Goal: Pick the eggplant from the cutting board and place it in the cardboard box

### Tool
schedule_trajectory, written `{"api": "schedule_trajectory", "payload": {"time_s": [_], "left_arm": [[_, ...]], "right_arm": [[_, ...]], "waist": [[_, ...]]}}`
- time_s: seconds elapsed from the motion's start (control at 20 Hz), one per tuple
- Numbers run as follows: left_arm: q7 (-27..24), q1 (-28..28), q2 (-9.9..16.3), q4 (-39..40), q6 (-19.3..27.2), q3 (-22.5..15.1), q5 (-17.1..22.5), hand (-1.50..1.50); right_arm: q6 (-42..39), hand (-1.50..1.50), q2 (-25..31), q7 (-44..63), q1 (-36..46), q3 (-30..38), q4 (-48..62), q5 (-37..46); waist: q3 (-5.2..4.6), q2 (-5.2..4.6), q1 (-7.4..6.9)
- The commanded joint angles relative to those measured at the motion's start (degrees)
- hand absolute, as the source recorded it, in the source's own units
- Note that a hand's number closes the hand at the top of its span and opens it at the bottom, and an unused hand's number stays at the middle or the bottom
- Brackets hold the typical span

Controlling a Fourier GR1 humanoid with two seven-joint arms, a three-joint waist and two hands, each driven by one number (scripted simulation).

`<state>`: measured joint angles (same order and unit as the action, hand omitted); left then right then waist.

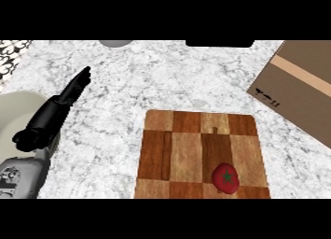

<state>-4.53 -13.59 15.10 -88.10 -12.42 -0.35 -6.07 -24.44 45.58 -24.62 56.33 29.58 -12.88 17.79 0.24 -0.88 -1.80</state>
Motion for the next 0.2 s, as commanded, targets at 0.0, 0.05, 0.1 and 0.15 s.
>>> {"api": "schedule_trajectory", "payload": {"time_s": [0.0,0.05,0.1,0.15], "left_arm": [[0.1,-0.9,0.1,-0.3,-0.3,-0.5,-0.6,0.00],[0.2,-1.0,-0.5,0.3,0.2,-0.3,-0.5,0.00],[-1.4,-1.1,0.5,1.9,-0.4,0.7,-0.4,0.00],[-0.2,-2.8,-0.4,1.5,0.0,0.2,-0.3,0.00]], "right_arm": [[-1.7,-1.50,4.8,4.2,1.5,6.5,4.5,-5.7],[-0.9,-1.50,5.2,4.3,0.4,7.3,5.1,-6.4],[-1.2,-1.50,5.7,3.7,-0.3,8.0,4.9,-7.2],[2.1,-1.50,5.0,3.0,0.1,8.0,4.2,-7.0]], "waist": [[0.04,-0.49,-0.84],[0.04,-0.56,-0.78],[-0.01,-0.40,-0.30],[0.05,-0.65,-0.93]]}}
